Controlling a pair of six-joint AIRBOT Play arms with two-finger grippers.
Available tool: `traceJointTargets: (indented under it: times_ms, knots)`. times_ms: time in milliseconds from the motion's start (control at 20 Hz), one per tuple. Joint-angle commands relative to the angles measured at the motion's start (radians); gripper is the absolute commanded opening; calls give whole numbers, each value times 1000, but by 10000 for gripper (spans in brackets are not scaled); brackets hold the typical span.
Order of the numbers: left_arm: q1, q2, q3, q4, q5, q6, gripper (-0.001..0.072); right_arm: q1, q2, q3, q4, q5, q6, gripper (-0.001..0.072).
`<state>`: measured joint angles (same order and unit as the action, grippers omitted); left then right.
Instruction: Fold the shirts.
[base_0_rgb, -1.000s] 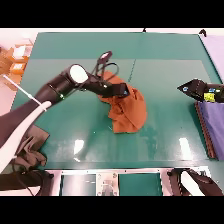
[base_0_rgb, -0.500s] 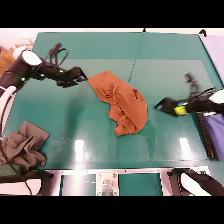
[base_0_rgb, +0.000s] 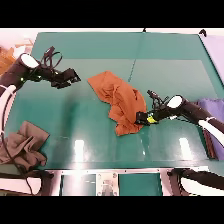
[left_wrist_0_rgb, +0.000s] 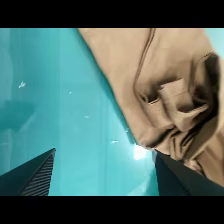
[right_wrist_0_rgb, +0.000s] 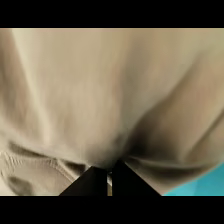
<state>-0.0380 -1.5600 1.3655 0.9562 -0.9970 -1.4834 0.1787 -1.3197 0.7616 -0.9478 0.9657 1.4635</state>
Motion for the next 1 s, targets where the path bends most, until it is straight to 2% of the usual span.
traceJointTargets:
  times_ms: [0, 150, 400, 600, 650, 750, 800, 850, 950]
  knots:
    - [-28, -53, -2, -2, 20, 0, 716, -59, -35, 77, -80, 41, -5, 16]
    - [-92, -99, -2, -2, 69, 0, 716, -204, -35, 176, -139, 57, -6, 16]
    - [-212, -173, -4, -19, 212, -1, 714, -412, -36, 304, -149, 42, -58, 16]
    - [-253, -262, -4, -21, 210, -18, 713, -470, -37, 335, -149, 37, -91, 16]
    - [-253, -277, -3, -24, 214, -34, 689, -468, -40, 335, -147, 38, -100, 16]
    - [-253, -284, -3, -28, 274, -37, 484, -467, -49, 335, -136, 38, -109, 16]
    - [-253, -284, -3, -32, 319, -38, 432, -467, -51, 335, -134, 37, -114, 16]
    - [-253, -284, -3, -35, 356, -38, 340, -467, -51, 335, -134, 37, -114, 16]
    - [-253, -285, -3, -35, 412, -37, 24, -467, -51, 335, -135, 37, -117, 16]
